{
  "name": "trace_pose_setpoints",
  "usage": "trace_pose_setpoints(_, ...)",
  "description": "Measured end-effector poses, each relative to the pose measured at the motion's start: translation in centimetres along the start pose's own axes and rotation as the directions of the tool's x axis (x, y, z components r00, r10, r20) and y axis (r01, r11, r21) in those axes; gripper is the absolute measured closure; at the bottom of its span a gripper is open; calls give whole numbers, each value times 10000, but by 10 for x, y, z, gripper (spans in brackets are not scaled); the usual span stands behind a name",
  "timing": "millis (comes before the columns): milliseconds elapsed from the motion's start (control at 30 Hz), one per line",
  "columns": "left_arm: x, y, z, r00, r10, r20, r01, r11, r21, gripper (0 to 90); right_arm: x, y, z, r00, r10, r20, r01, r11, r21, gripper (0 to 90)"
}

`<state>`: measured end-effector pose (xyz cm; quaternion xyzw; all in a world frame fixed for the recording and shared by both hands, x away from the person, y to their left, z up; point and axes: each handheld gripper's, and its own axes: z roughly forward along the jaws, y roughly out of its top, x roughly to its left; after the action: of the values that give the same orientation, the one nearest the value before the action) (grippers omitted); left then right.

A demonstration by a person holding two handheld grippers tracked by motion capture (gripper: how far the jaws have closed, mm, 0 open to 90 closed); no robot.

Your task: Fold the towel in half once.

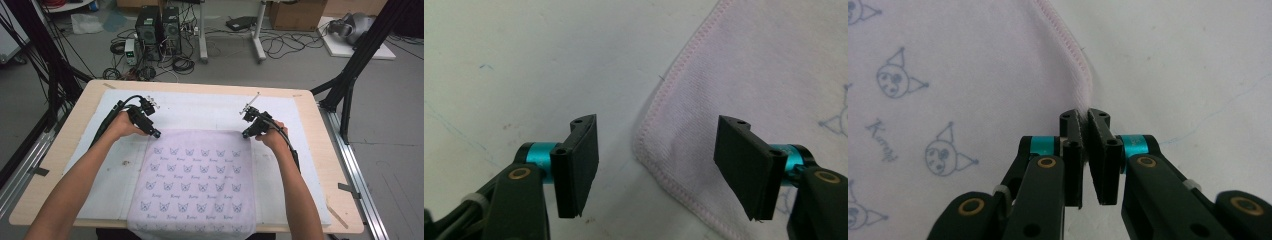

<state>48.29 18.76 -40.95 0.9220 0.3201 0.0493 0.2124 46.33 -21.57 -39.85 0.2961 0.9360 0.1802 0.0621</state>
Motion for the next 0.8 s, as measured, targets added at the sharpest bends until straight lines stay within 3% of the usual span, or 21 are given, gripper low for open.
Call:
trace_pose_setpoints(300, -2, 5, 6, 9992, -288, -267, 300, 9986, 440, 536, 1, 1, 1, 9998, -162, -64, 162, 9999, -10, 850)
trace_pose_setpoints(500, -7, 7, 5, 9994, -278, -219, 292, 9977, 620, 731, 3, 1, 0, 9999, -160, -54, 160, 9999, -15, 852)
trace_pose_setpoints(567, -12, 9, 6, 9995, -37, -316, 58, 9979, 650, 843, 3, 1, -1, 9998, -174, -24, 174, 9998, -9, 857)
trace_pose_setpoints(667, -16, 9, 3, 9989, 181, -425, -157, 9983, 553, 860, 4, 1, -5, 9997, -257, 16, 258, 9995, -170, 861)
trace_pose_setpoints(800, -19, 8, -12, 9977, 471, -490, -464, 9988, 144, 863, 5, -2, -15, 9997, -246, -69, 240, 9974, -672, 862)
